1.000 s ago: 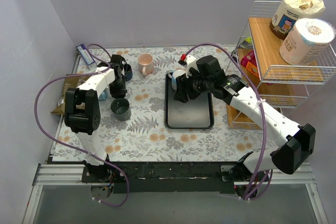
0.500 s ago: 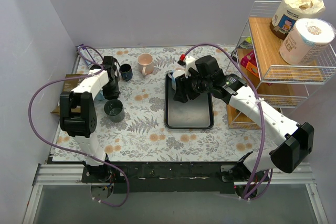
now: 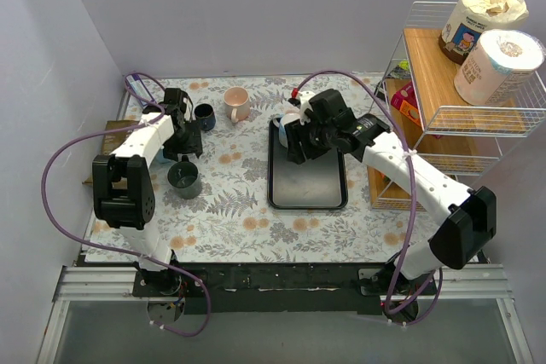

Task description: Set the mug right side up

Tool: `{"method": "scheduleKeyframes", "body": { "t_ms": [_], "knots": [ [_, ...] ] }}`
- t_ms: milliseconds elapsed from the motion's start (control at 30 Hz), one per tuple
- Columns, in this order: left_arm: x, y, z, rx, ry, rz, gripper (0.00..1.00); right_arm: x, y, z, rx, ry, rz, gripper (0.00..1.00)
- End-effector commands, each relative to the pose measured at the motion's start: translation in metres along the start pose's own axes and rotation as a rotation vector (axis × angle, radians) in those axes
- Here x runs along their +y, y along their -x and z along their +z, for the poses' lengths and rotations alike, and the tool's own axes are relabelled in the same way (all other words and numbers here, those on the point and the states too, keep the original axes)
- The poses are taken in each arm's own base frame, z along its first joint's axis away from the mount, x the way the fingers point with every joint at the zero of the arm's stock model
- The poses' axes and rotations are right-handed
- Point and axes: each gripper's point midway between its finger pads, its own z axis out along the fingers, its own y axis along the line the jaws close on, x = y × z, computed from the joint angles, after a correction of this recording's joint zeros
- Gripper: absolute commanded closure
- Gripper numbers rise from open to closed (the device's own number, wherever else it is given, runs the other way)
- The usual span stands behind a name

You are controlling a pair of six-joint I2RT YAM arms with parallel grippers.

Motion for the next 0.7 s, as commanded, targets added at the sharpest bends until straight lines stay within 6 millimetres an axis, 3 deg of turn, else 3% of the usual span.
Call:
{"method": "scheduleKeyframes", "body": {
  "t_ms": [0, 67, 100, 133, 400, 667],
  "knots": [
    [-0.009, 0.021, -0.03, -0.095, -0.075, -0.028, 0.31, -0.025, 0.027, -0.008, -0.061, -0.118, 0.055, 0.35],
    [-0.02, 0.028, -0.041, -0.119, -0.129, -0.03, 0.25, -0.043, 0.03, -0.006, -0.068, -0.151, 0.101, 0.34],
    [-0.023, 0.03, -0.045, -0.129, -0.14, -0.031, 0.02, -0.05, 0.031, -0.006, -0.071, -0.163, 0.125, 0.35],
    [-0.039, 0.03, -0.053, -0.131, -0.213, -0.018, 0.02, -0.063, 0.033, -0.006, -0.079, -0.19, 0.152, 0.35],
    [-0.082, 0.043, -0.098, -0.243, -0.339, -0.027, 0.02, -0.146, 0.046, -0.005, -0.141, -0.531, 0.256, 0.34],
    [-0.12, 0.047, -0.148, -0.351, -0.532, -0.058, 0.02, -0.188, 0.075, 0.014, -0.25, -0.706, 0.389, 0.33]
  ]
}}
